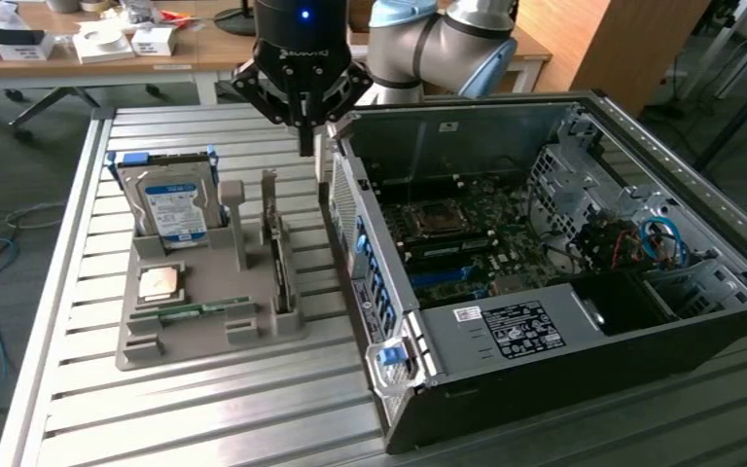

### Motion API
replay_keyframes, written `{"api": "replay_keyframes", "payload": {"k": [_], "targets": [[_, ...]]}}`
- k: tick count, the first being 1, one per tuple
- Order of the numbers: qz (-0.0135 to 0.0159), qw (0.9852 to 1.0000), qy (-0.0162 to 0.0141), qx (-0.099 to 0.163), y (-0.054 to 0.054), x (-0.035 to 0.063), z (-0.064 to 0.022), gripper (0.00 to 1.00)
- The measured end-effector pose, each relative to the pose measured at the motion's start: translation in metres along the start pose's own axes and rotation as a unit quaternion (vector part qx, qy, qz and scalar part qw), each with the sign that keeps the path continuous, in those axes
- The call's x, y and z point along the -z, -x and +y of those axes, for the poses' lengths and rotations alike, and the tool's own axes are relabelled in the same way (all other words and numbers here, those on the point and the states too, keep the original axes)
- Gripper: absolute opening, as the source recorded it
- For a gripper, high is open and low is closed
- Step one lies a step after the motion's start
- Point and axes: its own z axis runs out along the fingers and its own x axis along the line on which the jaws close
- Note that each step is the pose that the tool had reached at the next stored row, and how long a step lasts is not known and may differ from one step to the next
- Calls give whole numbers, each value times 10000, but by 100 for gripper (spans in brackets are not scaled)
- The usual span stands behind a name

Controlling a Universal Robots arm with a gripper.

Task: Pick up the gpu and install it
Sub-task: 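Reach for the gpu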

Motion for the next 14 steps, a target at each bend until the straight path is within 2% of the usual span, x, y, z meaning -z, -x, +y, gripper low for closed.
{"api": "replay_keyframes", "payload": {"k": [14], "targets": [[-4,10000,-2,-85,-252,0,-17,11]]}}
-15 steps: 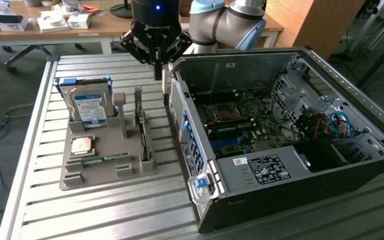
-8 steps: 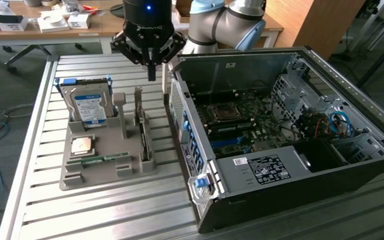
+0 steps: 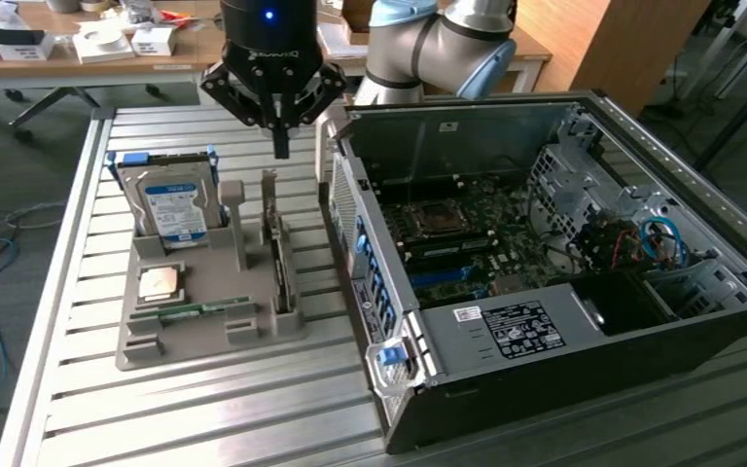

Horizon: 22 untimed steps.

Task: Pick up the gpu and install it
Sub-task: 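Reach for the gpu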

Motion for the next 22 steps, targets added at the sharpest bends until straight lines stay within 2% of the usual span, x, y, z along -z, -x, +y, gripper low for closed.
{"api": "replay_keyframes", "payload": {"k": [5,12,22], "targets": [[-2,10000,-1,-37,-73,0,-7,11],[-1,10000,-1,-39,-84,1,-22,11],[-1,10000,-1,-39,-74,8,-172,11]]}}
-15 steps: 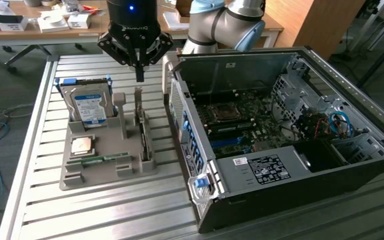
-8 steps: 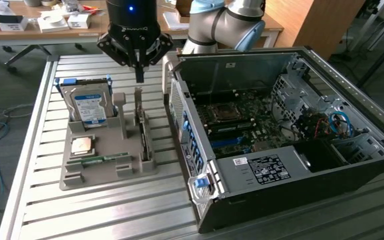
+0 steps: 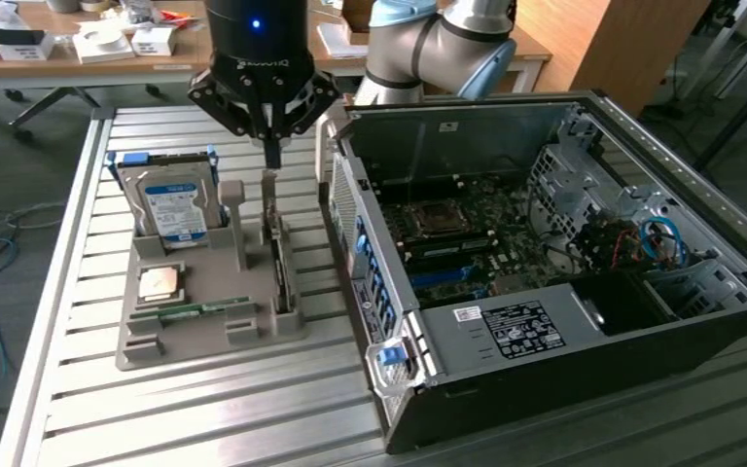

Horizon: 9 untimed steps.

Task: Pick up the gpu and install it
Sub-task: 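Reach for the gpu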

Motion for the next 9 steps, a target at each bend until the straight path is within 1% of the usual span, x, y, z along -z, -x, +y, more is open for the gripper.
{"api": "replay_keyframes", "payload": {"k": [4,6,9], "targets": [[-1,10000,0,1,-1,2,-64,11],[-1,10000,0,-1,-7,3,-73,11],[-1,10000,0,0,-47,2,-78,11]]}}
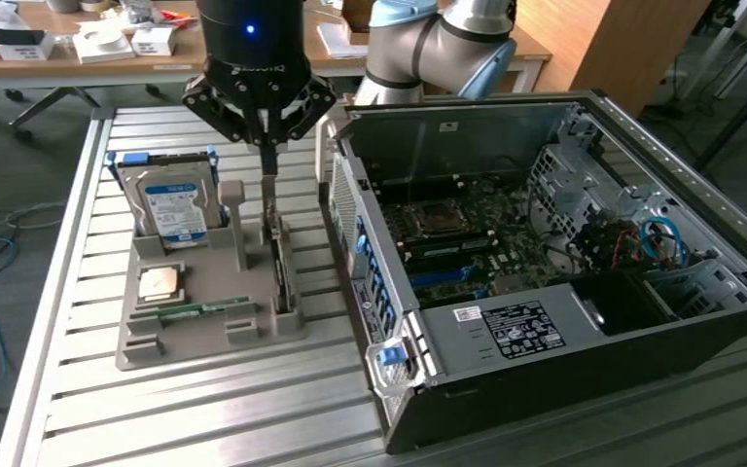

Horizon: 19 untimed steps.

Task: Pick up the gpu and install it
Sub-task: 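Reach for the gpu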

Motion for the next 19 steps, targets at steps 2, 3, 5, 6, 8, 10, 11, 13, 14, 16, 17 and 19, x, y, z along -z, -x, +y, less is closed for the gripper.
{"api": "replay_keyframes", "payload": {"k": [2,3,5,6,8,10,11,13,14,16,17,19], "targets": [[0,10000,0,0,-17,0,-2,11],[0,10000,0,0,-21,-1,-3,11],[0,10000,0,0,-37,-3,-4,11],[-1,10000,1,1,-40,-4,-5,11],[-1,10000,0,1,-40,-4,-5,11],[0,10000,0,0,-42,-3,-5,11],[0,10000,0,0,-42,-3,-5,11],[0,10000,0,-1,-39,-3,-4,11],[0,10000,0,-1,-38,-3,-4,11],[0,10000,0,0,-36,-3,-4,11],[0,10000,0,0,-36,-3,-4,11],[0,10000,0,0,-34,-3,-4,11]]}}
